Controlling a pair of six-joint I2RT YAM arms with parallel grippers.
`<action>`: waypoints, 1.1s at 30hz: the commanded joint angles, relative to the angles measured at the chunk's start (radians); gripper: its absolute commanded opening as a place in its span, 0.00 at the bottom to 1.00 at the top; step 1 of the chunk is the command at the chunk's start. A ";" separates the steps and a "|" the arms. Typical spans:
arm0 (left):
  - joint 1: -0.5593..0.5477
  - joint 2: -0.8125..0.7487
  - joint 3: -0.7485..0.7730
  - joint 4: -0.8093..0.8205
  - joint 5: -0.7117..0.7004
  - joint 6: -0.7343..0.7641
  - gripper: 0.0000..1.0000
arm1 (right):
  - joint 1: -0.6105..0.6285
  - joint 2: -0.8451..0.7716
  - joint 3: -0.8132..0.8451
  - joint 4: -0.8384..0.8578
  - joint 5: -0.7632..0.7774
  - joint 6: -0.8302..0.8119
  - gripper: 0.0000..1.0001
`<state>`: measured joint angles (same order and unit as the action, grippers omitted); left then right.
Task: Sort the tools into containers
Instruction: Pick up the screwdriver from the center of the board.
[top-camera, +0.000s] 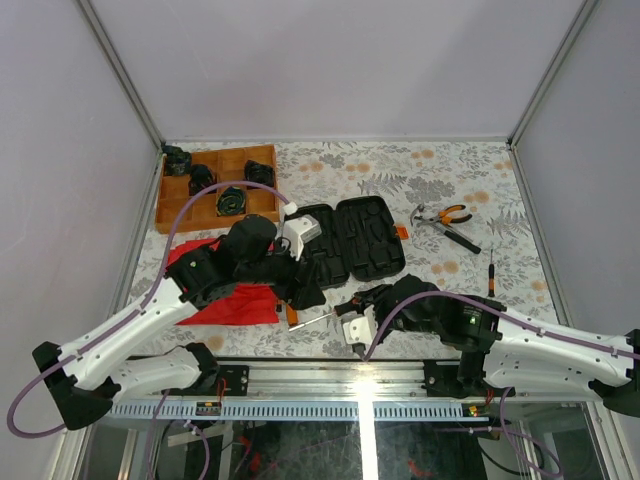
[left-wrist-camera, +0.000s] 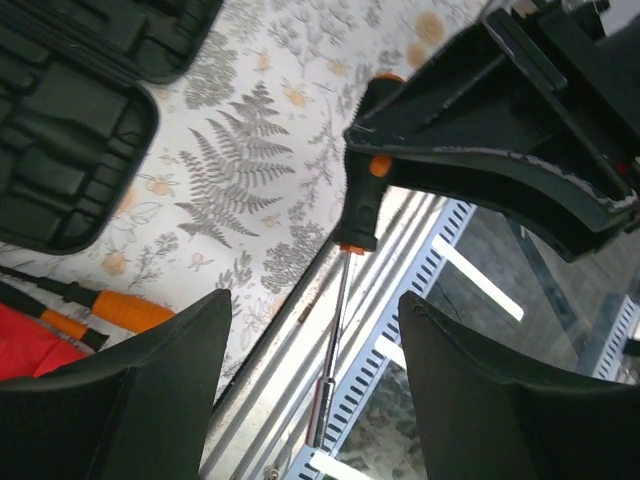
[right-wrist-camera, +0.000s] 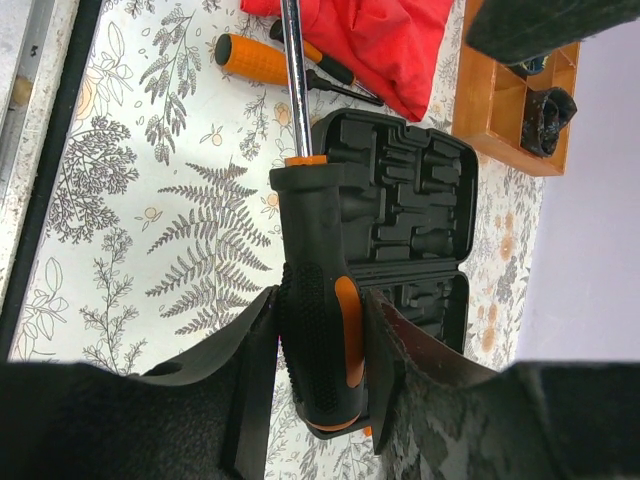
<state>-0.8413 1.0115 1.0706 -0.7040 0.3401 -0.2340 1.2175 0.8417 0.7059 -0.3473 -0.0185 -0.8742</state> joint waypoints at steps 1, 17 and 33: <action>0.004 0.013 0.011 0.015 0.159 0.060 0.65 | 0.005 0.001 0.051 0.030 0.026 -0.046 0.00; -0.003 0.056 -0.041 -0.028 0.102 -0.018 0.52 | 0.005 0.077 0.163 -0.007 0.056 -0.092 0.00; -0.045 0.066 -0.083 0.021 0.121 -0.043 0.11 | 0.005 0.160 0.258 -0.065 0.055 -0.096 0.01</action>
<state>-0.8822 1.0943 1.0054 -0.7193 0.4503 -0.2623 1.2175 0.9855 0.9085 -0.4389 0.0177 -0.9627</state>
